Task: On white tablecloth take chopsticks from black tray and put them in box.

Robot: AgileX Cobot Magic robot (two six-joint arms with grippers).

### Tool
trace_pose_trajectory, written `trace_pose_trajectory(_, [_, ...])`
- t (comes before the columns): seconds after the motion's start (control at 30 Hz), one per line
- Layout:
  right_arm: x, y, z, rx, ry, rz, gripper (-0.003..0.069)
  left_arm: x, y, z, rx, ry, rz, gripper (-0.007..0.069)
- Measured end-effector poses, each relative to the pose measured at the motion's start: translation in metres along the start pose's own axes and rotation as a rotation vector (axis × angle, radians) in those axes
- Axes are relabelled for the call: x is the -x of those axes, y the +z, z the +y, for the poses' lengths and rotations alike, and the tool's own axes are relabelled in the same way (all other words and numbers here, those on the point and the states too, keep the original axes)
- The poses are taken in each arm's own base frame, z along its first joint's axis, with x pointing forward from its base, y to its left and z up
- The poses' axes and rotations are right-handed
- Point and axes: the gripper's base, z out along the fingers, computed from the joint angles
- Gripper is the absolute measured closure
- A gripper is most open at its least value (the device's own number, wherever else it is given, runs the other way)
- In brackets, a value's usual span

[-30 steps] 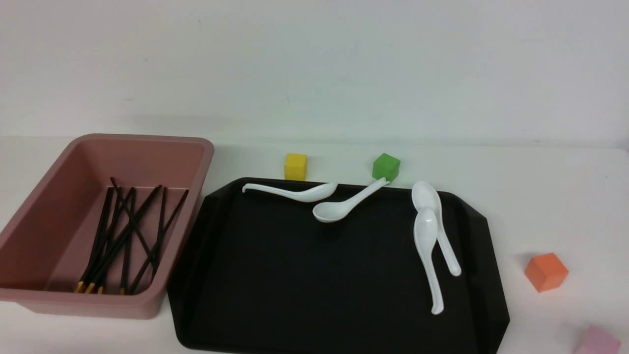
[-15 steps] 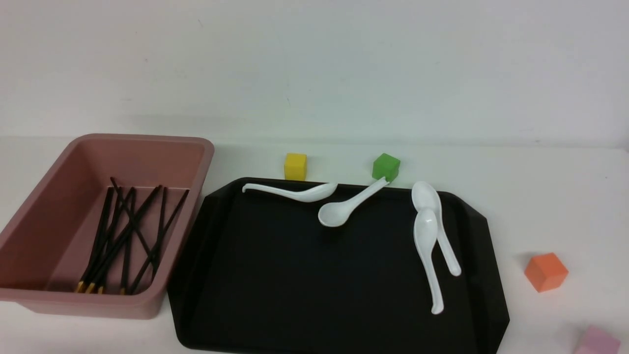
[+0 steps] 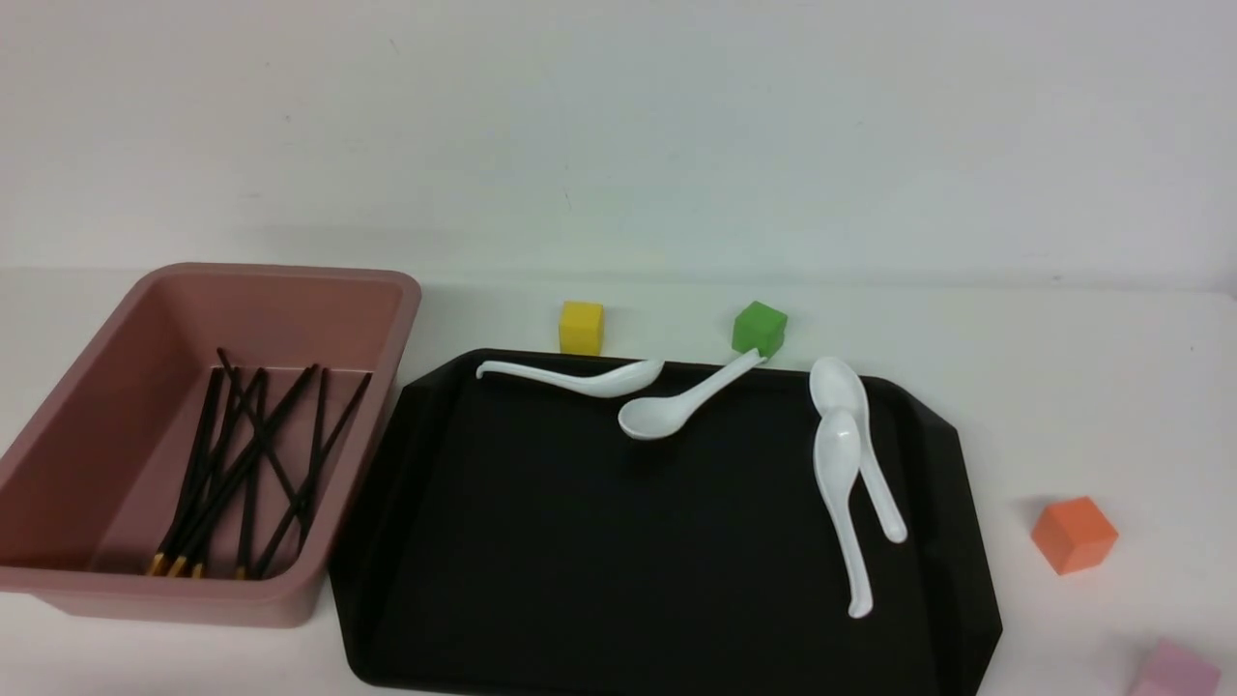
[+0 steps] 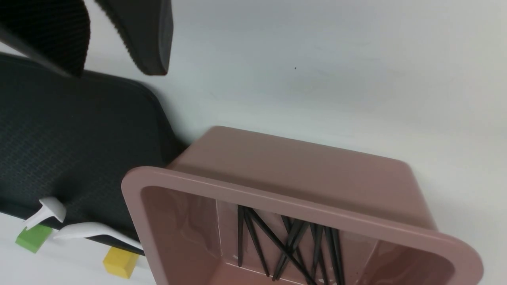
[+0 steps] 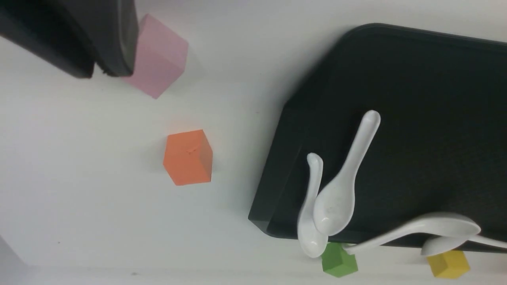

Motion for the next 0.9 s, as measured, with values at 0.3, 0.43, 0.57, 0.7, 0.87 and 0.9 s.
trace_pose_trajectory(0.3, [0.0000,0.0000,0.0000,0.000,0.001,0.000,0.0552,0.0000,0.0000,0.0000,0.000,0.000,0.000,0.0386])
trace_pose_trajectory(0.43, [0.0000,0.0000,0.0001,0.001,0.002,0.000,0.0547,0.0000,0.0000,0.0000,0.000,0.000,0.000,0.0386])
trace_pose_trajectory(0.57, [0.0000,0.0000,0.0001,0.001,0.002,0.000,0.0541,0.0000,0.0000,0.0000,0.000,0.000,0.000,0.0386])
trace_pose_trajectory(0.7, [0.0000,0.0000,0.0001,0.001,0.002,0.000,0.0536,0.0000,0.0000,0.0000,0.000,0.000,0.000,0.0386])
trace_pose_trajectory(0.87, [0.0000,0.0000,0.0001,0.001,0.003,0.000,0.0530,0.0000,0.0000,0.0000,0.000,0.000,0.000,0.0386])
trace_pose_trajectory(0.9, [0.0000,0.0000,0.0001,0.001,0.003,0.000,0.0528,0.0000,0.0000,0.0000,0.000,0.000,0.000,0.0386])
